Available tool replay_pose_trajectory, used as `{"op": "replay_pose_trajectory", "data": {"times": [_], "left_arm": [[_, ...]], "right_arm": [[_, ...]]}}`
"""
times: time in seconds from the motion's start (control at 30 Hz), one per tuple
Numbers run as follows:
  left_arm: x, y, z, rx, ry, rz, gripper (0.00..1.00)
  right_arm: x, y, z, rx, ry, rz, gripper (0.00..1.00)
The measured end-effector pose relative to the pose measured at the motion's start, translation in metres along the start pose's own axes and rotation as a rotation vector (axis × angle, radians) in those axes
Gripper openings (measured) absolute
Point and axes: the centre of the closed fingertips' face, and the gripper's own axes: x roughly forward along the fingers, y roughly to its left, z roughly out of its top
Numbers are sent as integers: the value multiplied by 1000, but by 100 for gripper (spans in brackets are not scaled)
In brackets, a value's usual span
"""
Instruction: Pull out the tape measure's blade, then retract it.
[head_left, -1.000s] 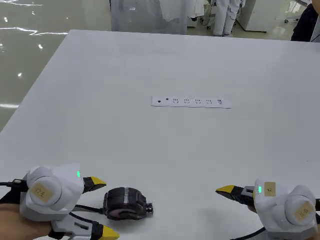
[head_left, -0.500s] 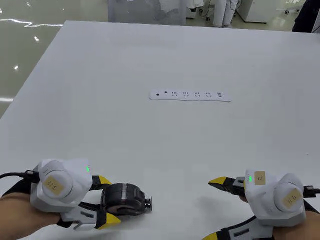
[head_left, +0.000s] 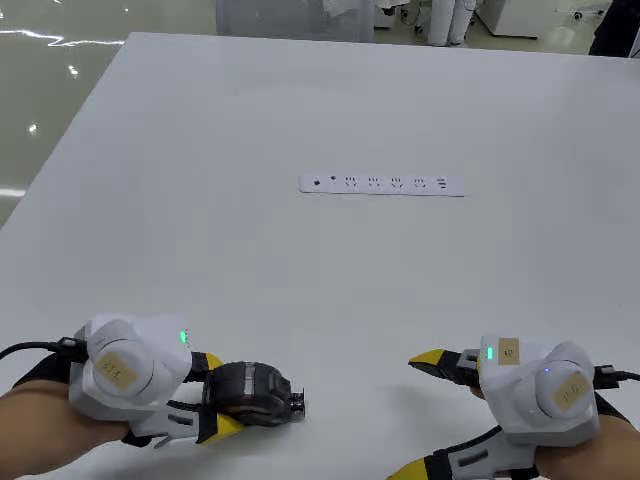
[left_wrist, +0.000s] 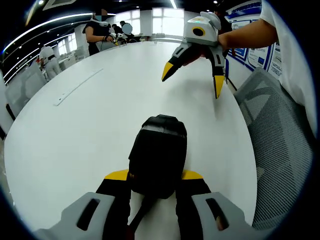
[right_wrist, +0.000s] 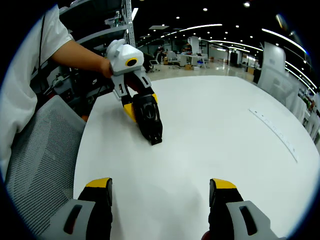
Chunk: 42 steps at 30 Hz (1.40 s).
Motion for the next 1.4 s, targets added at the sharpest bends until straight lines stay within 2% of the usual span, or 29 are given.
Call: {"op": "replay_pose_trajectory", "data": {"times": [0.33, 0.83, 1.4], "left_arm": [[1, 0, -1, -2, 7, -8, 29], [1, 0, -1, 0, 16, -13, 28], [2, 0, -1, 3, 16, -17, 29]], "right_arm": [[15, -4, 8, -9, -24, 4, 76], [54, -3, 32, -81, -47, 67, 64], [82, 0, 43, -125, -61, 115, 43]]}}
